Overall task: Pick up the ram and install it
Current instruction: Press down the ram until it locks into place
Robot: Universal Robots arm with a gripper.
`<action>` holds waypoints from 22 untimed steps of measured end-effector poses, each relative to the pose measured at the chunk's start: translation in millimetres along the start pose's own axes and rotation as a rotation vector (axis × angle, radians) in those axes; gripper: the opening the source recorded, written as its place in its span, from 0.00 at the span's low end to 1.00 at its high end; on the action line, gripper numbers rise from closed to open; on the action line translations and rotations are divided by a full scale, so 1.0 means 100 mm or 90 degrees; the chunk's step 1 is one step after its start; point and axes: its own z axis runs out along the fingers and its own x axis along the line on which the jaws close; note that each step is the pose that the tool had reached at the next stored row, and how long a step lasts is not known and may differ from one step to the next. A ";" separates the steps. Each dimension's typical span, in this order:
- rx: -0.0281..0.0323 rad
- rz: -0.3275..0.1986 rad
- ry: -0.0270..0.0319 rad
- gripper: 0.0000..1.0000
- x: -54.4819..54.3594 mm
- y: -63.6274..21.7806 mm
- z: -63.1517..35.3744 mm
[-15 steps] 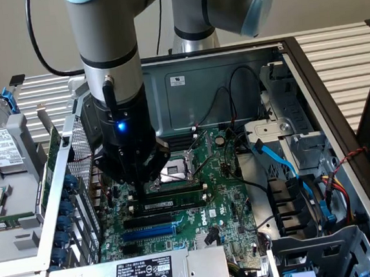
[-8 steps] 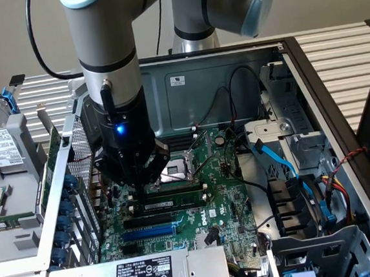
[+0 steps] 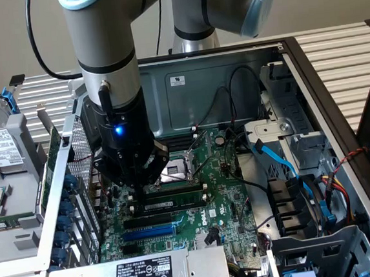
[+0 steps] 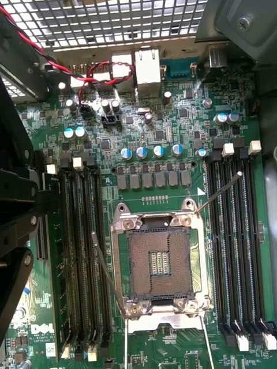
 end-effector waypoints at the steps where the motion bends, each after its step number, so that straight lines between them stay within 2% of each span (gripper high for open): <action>1: 0.0003 0.002 0.0000 0.10 0.00 0.000 0.000; 6: 0.0038 0.012 -0.0012 0.10 0.00 0.000 0.001; 9: 0.0062 0.017 -0.0040 0.10 0.00 0.000 0.000; 19: 0.0056 0.021 -0.0084 0.10 0.01 -0.001 -0.024; 22: 0.0042 0.021 -0.0103 0.10 0.02 -0.003 -0.021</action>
